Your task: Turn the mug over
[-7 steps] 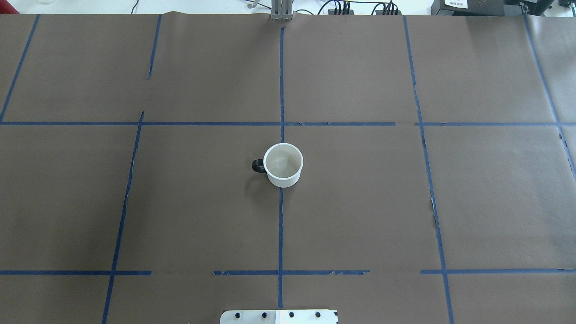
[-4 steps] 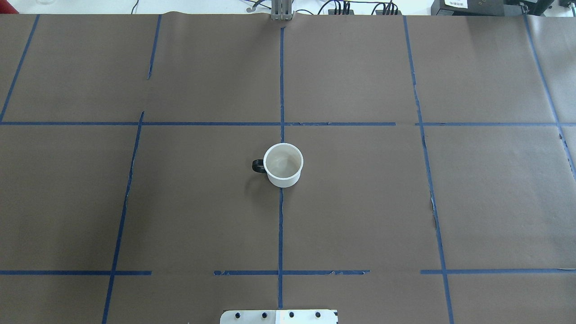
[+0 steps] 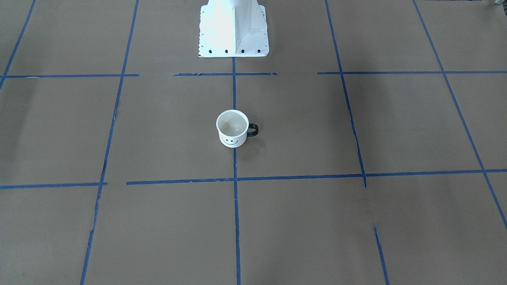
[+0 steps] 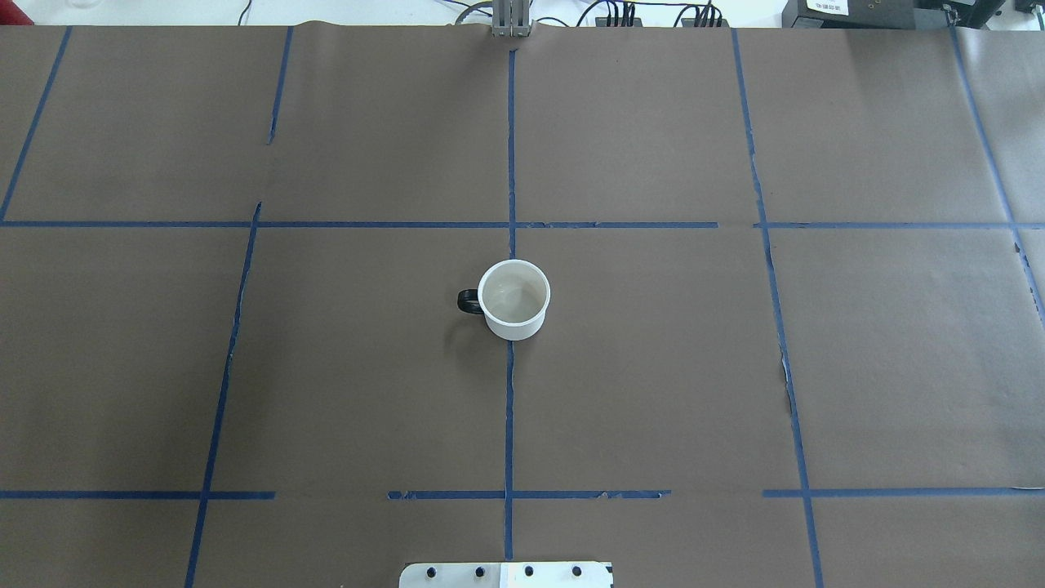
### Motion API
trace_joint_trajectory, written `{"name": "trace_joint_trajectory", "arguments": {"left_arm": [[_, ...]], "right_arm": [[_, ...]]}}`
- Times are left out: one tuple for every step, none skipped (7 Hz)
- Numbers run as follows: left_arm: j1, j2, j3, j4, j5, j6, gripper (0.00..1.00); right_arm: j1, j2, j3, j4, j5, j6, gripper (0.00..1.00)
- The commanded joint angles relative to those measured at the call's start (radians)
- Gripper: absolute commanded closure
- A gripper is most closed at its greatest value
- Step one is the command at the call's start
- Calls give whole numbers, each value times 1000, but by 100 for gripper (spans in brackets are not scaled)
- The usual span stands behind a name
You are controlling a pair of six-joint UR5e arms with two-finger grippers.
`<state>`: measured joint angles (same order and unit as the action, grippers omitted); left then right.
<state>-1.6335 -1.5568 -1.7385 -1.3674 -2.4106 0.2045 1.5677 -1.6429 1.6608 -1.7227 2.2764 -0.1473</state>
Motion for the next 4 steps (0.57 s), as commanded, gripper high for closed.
{"name": "trace_joint_trajectory", "arguments": {"left_arm": [[1,-2,8,-4,1,0,0],[1,-17,1,-4,-1,1,0],[3,-20,10,-2,2,3,0],[3,-19,7,2,5,7,0]], "right_arm": [[0,0,0,0,0,0,0],[0,0,0,0,0,0,0],[0,0,0,0,0,0,0],[0,0,0,0,0,0,0]]}}
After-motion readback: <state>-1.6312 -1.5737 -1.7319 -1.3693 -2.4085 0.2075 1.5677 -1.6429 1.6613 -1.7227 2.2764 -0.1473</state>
